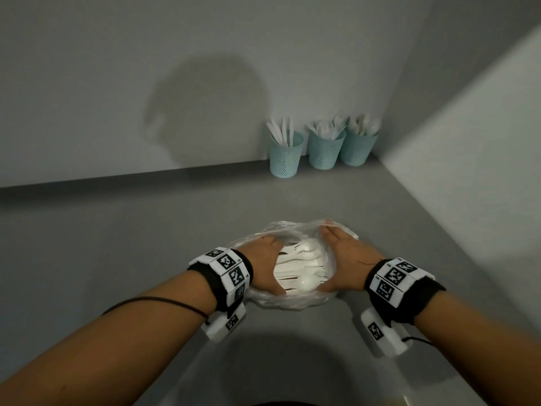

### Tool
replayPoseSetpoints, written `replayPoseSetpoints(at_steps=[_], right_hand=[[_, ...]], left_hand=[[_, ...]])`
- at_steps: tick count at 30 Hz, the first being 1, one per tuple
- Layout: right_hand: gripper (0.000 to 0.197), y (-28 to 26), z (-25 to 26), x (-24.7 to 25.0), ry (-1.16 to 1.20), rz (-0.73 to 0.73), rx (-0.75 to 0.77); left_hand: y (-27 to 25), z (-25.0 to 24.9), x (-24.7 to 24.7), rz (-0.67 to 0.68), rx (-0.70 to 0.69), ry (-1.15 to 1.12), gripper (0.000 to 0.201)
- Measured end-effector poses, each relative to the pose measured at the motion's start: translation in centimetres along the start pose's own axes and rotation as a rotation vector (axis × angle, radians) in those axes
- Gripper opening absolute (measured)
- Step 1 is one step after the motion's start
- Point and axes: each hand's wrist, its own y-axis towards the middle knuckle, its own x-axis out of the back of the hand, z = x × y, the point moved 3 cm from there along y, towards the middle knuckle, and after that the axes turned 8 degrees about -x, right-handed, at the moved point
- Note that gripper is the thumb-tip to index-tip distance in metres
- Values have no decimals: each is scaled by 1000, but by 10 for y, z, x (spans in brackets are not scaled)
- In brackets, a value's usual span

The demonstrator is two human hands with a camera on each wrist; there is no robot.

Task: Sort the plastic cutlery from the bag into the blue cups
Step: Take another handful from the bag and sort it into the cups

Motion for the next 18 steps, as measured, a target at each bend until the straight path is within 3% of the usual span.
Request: replayPoseSetpoints(at_steps=[5,8,10,15,18], right_hand=[[127,3,3,-4,60,13,23],[125,5,0,-5,68,12,27],[119,4,0,-3,76,7,48],[107,4,-5,7,129,16,99],[113,5,-7,9,100,39,105]], left_hand=[[11,-14,-3,-26,97,122,85],[16,-23,-3,-75,131,82,43],[15,-24,-2,-82,151,87,25],[13,-19,2,-93,102,96,28],[12,-21,6,-103,37,136,37]])
